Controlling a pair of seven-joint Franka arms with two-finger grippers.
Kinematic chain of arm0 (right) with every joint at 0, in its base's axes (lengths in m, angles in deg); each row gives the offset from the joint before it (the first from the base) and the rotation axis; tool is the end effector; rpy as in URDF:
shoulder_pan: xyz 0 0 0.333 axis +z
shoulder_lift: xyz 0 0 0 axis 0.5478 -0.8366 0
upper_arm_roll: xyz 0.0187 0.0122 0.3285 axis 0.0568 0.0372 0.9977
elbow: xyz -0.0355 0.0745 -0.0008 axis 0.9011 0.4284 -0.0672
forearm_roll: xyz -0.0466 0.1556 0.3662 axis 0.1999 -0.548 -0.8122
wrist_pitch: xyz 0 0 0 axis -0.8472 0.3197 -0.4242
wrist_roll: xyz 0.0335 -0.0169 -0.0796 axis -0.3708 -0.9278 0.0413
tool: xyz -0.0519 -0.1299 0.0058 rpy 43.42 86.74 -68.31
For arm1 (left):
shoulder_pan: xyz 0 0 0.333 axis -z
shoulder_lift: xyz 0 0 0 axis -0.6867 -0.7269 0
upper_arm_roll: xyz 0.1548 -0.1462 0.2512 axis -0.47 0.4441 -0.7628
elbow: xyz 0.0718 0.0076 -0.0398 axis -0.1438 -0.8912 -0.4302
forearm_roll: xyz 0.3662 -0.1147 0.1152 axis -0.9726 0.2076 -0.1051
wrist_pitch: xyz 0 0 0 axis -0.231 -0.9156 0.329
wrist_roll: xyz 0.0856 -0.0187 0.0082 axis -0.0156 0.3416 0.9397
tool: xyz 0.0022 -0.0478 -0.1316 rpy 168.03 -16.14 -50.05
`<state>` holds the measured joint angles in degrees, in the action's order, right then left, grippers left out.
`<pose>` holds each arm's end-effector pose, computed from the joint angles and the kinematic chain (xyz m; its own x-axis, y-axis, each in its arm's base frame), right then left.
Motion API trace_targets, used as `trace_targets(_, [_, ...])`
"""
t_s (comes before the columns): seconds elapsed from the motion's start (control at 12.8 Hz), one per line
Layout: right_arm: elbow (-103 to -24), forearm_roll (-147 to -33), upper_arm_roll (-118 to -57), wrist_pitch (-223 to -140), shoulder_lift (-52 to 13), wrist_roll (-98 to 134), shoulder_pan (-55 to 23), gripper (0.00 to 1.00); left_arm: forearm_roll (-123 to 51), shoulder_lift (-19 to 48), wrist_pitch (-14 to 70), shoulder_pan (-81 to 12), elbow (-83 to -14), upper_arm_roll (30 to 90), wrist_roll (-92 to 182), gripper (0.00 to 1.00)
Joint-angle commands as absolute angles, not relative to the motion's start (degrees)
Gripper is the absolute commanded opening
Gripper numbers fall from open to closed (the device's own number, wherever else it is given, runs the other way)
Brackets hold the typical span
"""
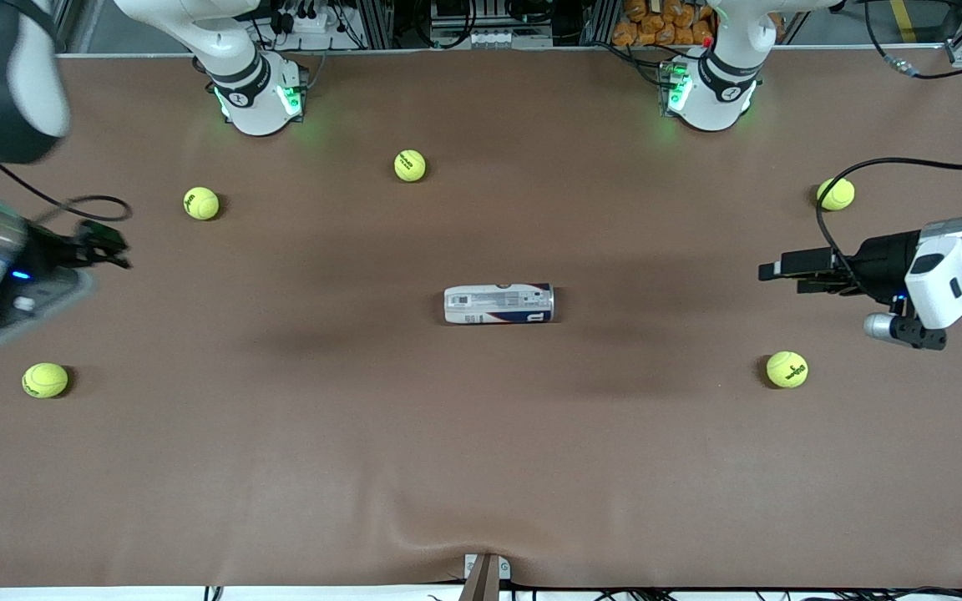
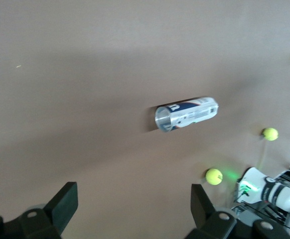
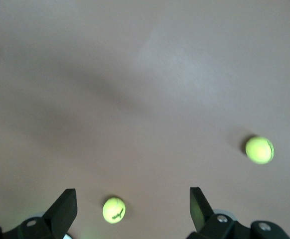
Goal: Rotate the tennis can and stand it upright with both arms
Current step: 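Retract the right gripper while the left gripper moves out, then move the left gripper toward the can's open end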
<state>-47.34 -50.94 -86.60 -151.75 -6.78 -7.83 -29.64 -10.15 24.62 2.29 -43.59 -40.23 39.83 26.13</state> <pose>0.6063 -0.0106 0.5533 0.8575 0.4947 -0.1414 0.4972 -0.8674 -0.0200 0.6249 -0.0576 0.4575 0.9812 -0.1255 -0.1464 -0.0167 -0.8116 0.5840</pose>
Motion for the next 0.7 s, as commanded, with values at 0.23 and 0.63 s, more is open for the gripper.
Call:
trace_targets(0.23, [-49.4,-54.0,-85.0,-146.0,2.4,12.7,-31.1,1.00,0.6,21.3,10.6,-43.1,-47.2,41.2,19.0,1.00])
trace_targets(0.63, [-49.0,-56.0,-85.7,-145.7,3.3,16.5,-33.0,1.00,12.4,14.5,14.5,-42.9,-48.4,43.6,9.7,1.00])
